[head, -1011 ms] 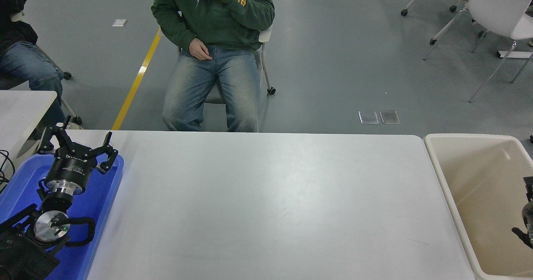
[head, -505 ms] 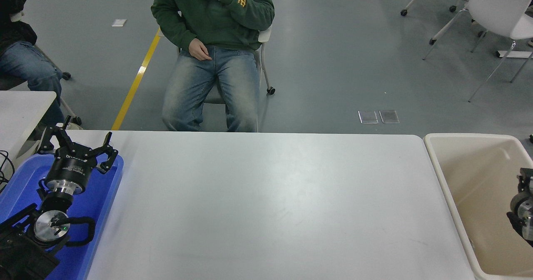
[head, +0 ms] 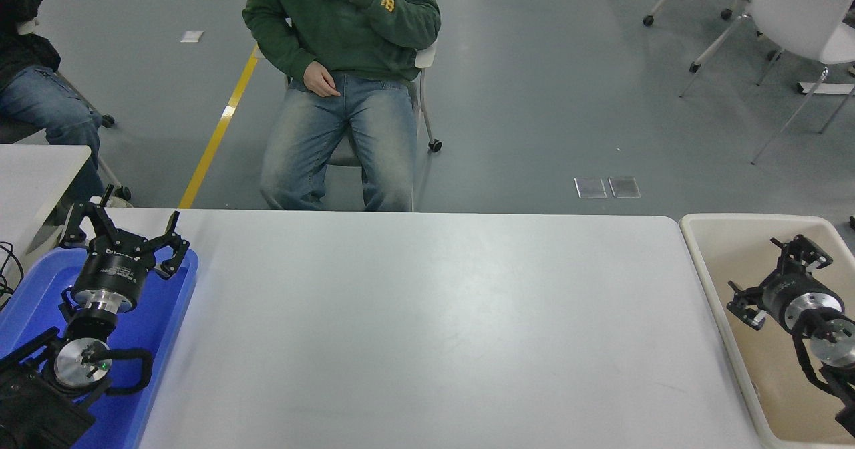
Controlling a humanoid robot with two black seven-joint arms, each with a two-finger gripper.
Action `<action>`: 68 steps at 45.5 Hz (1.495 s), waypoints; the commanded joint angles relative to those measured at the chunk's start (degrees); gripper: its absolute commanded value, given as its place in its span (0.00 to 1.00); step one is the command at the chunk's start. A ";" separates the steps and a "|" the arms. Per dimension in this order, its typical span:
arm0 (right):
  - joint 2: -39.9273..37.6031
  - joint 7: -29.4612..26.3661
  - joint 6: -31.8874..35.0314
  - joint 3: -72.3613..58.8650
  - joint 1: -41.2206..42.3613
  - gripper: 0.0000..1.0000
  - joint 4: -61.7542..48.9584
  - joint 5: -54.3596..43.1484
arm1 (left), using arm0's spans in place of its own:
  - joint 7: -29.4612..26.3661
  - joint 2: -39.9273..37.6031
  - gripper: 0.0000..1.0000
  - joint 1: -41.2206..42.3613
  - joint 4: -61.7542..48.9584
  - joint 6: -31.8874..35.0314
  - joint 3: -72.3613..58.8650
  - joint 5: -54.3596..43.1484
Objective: Clean the table surface
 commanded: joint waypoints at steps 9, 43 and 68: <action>1.92 6.46 4.25 8.97 -5.29 1.00 13.49 -3.30 | 0.00 0.00 1.00 0.01 0.00 -0.01 0.00 -0.01; 9.74 15.95 4.34 8.79 -8.28 1.00 18.07 -25.36 | 0.00 0.00 1.00 -0.08 0.00 -0.09 -0.09 -0.01; 12.64 18.85 2.05 11.34 -8.37 1.00 15.25 -26.51 | 0.00 0.00 1.00 -0.08 0.00 -0.09 -0.09 -0.01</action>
